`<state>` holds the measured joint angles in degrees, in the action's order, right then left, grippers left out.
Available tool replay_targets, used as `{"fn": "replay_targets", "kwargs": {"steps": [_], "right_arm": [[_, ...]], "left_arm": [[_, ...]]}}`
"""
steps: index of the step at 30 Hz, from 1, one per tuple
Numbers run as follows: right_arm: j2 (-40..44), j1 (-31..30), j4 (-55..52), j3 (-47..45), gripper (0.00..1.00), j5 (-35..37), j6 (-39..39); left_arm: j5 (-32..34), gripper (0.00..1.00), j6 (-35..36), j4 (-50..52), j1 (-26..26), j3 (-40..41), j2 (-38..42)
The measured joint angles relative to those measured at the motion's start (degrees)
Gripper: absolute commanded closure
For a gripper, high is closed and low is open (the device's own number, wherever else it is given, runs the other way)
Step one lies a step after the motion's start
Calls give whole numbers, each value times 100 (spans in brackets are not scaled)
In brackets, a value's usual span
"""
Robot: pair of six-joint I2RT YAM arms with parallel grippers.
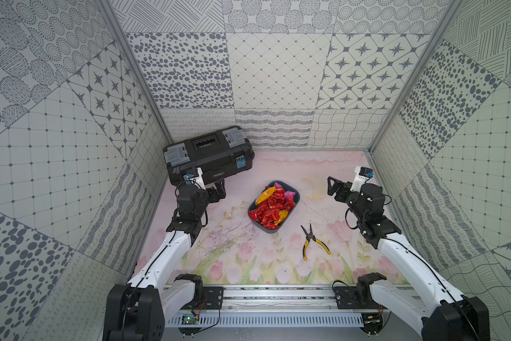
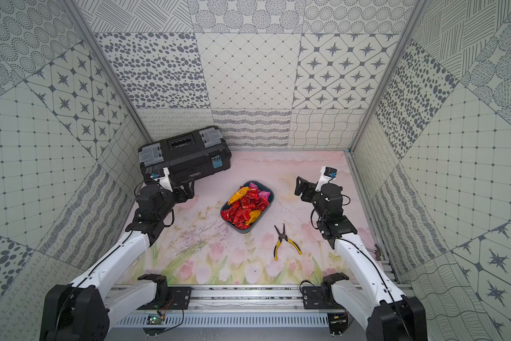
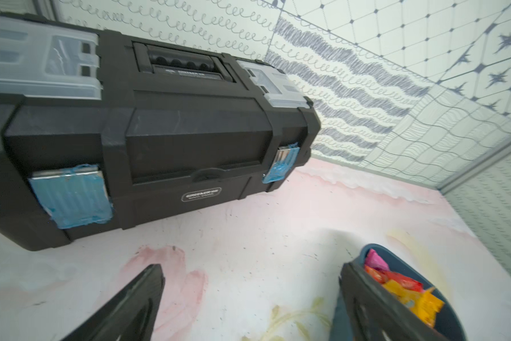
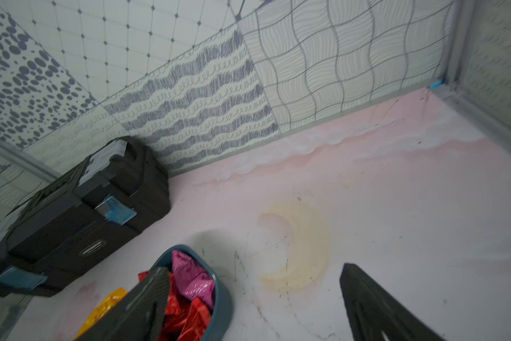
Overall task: Take the tea bags out of the storage box
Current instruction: Pick up the tea bag from the storage box.
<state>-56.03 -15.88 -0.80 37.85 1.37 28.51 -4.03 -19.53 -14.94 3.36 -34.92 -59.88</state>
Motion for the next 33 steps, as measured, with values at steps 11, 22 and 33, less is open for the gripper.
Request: {"fn": "replay_targets", "kwargs": {"steps": [11,22,33], "right_arm": [[-1086,-911,-1207,264,16,-723,1598],[-1558,-1051,-1403,498,16,-1121,2227],[-1556,-1054,-1419,442,16,-1193,2365]], "left_arm": [[-605,5,-264,1397,1764,-579,404],[-533,10,796,3252,2962,-2645,-1537],[-52,13,1624,4581,3200,-4236,-3206]]}}
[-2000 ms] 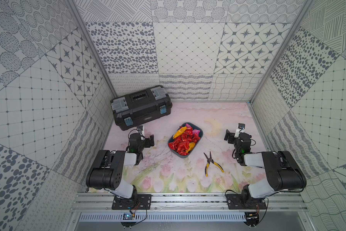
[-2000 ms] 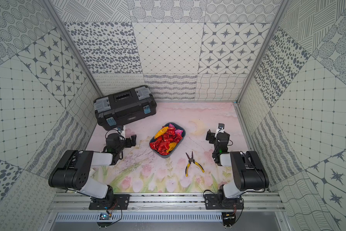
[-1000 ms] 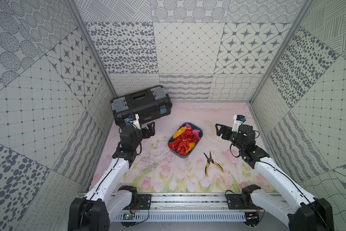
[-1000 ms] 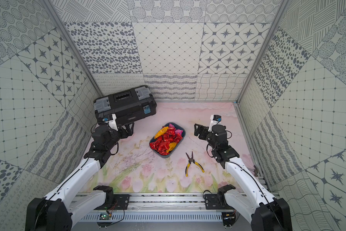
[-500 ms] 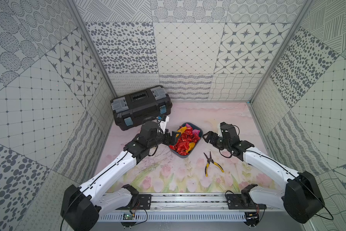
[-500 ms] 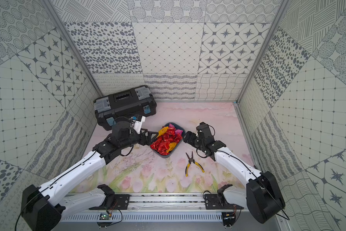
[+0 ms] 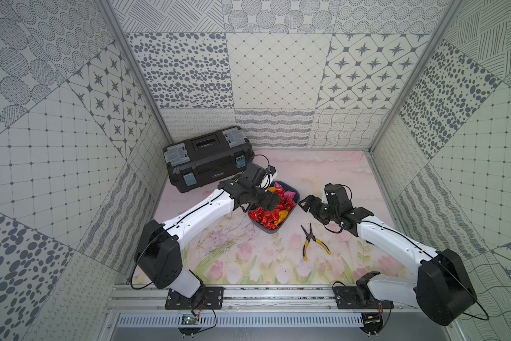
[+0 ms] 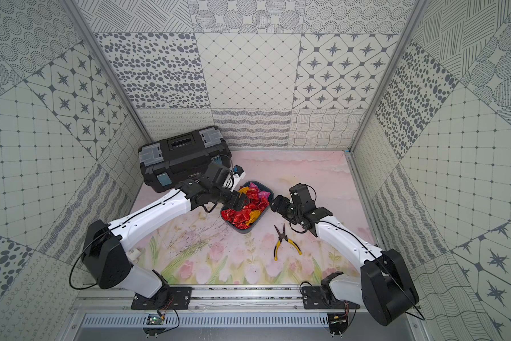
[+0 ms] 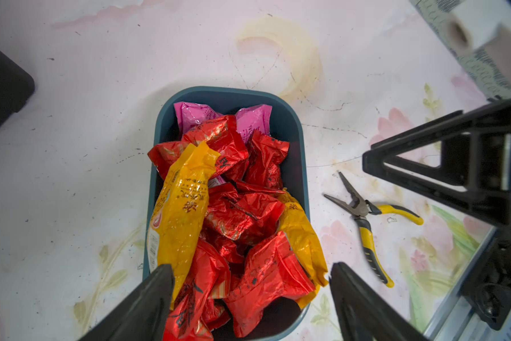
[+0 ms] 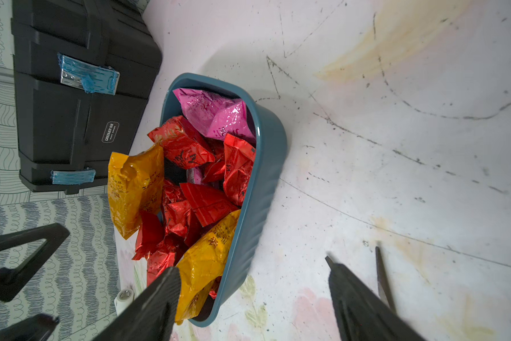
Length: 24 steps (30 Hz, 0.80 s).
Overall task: Take the tea bags out of the storage box
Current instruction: Pick up the tea bag from the storage box.
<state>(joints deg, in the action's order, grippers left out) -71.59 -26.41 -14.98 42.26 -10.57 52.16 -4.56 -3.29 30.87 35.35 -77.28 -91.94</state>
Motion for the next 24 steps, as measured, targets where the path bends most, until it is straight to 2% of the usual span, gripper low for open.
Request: {"fn": "replay_targets", "kwargs": {"steps": [7,17,20,24], "right_arm": [[2,0,13,-90,16,-15,0],[2,2,24,-153,16,-48,0],[2,2,24,-160,16,-48,0],[0,2,35,-160,16,-59,0]], "left_arm": [[496,18,490,516,59,-732,-815],[1141,22,957,863,96,-1375,-1486],[1296,29,1067,935,96,-1473,-1637],[1447,46,1191,1016,98,-1558,-1790]]}}
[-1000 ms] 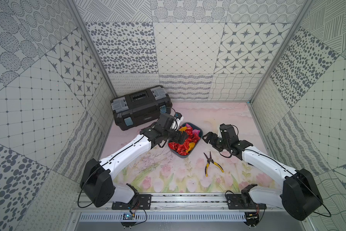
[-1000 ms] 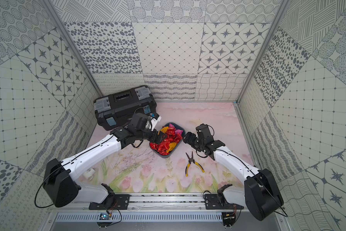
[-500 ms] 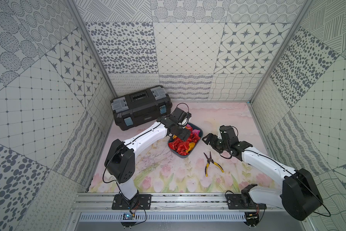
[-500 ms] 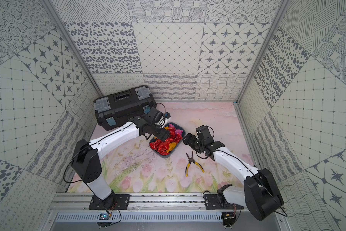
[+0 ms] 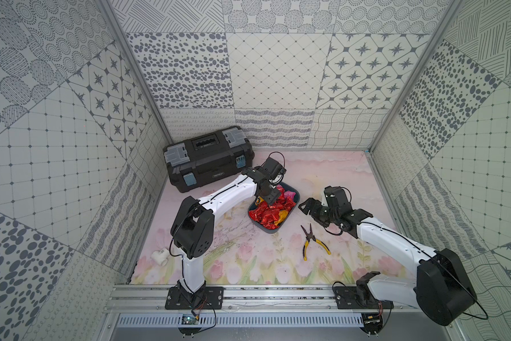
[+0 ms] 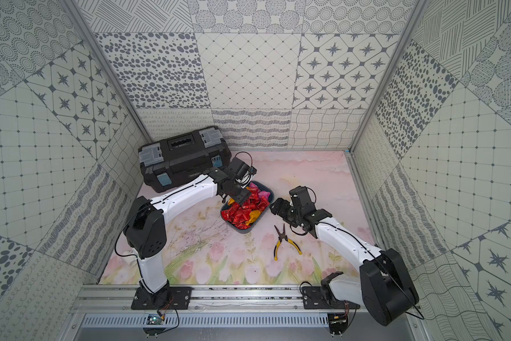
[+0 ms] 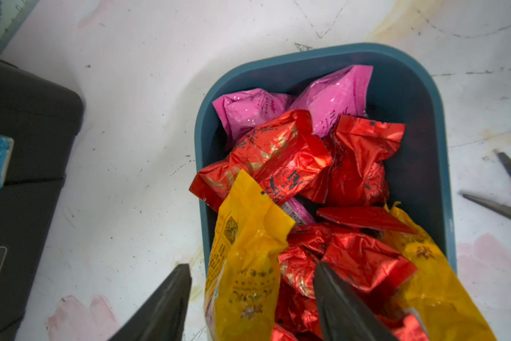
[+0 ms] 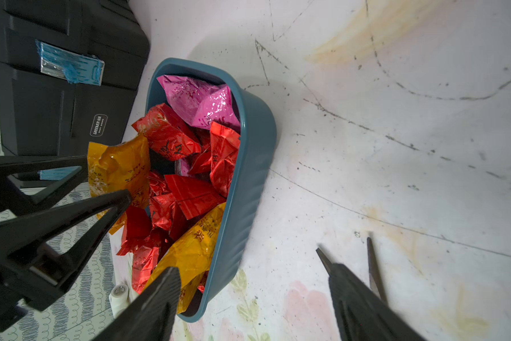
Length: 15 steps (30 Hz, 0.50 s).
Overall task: Take the tea bags out of the storage box
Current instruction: Pick up the tea bag from the storage box.
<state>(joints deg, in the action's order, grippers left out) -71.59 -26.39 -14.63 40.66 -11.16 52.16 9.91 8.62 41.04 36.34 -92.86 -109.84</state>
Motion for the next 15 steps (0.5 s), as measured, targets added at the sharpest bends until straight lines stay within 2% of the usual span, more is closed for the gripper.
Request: {"fn": "replay_targets", "kwargs": {"steps": [5,11,15], "right_arm": [[0,0,28,2,16,-11,0],[0,0,31,2,16,-20,0],[0,0,28,2,17,-35,-13]], "left_arm": [[166,60,116,103,2,-39,-109],[328,86,192,166,2,-125,-203],[404,89,208,186,2,-160,-177]]}}
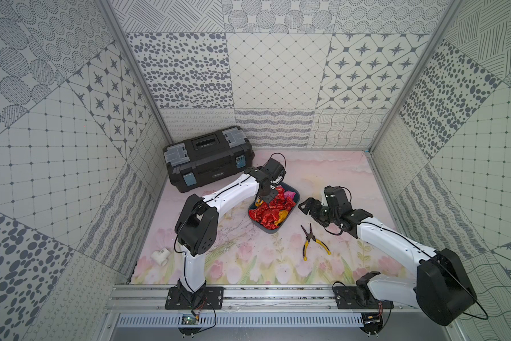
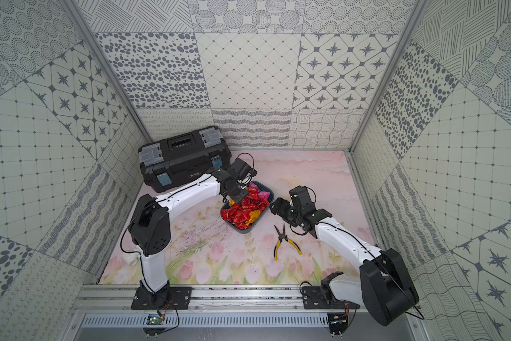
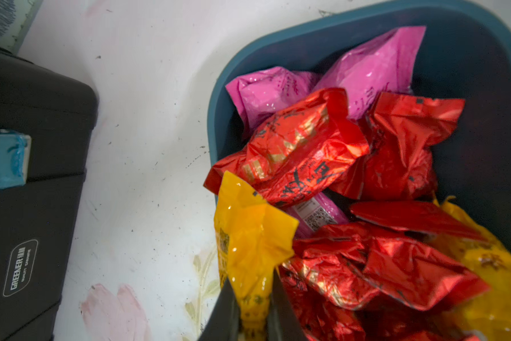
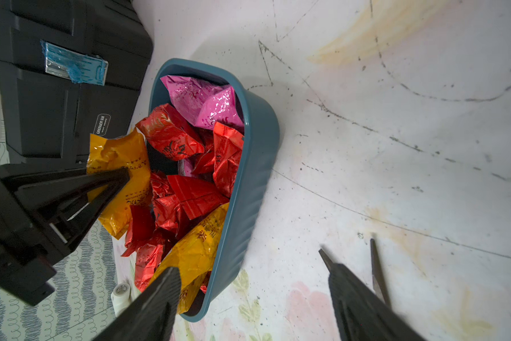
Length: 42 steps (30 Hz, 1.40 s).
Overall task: Take the tea bags out of the storage box
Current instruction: Pick up the tea bag from the storage box, then adjust the storage box at the center of the board.
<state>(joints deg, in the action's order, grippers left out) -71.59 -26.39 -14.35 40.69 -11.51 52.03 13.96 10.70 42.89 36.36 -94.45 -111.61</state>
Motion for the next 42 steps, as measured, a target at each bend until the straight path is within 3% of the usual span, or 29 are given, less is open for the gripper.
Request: {"fn": "replay_targets", "kwargs": {"steps": [11,20,25,32,42], "right_arm": [[-452,-317,-50,505,28,0,13],[-1228,-636,-240,1104,50,492,439],[-1794,-695,-468,1606,56,758,656],[-2118,-822,-758,1792,58,968,848],[-2553,-911,-914,2033,82,975,859]], "left_arm": [[-153,91,-162,-68,-17,186,946],[-1202,94,-970,-581,-544,1207,2470],[-1886,94,-1598,-968,-885,1899,3250],[-2452,95,-2212,-1309,-1060,2555,3807],[-2636,96,-2774,-1552,-1108,3134,4218]]}}
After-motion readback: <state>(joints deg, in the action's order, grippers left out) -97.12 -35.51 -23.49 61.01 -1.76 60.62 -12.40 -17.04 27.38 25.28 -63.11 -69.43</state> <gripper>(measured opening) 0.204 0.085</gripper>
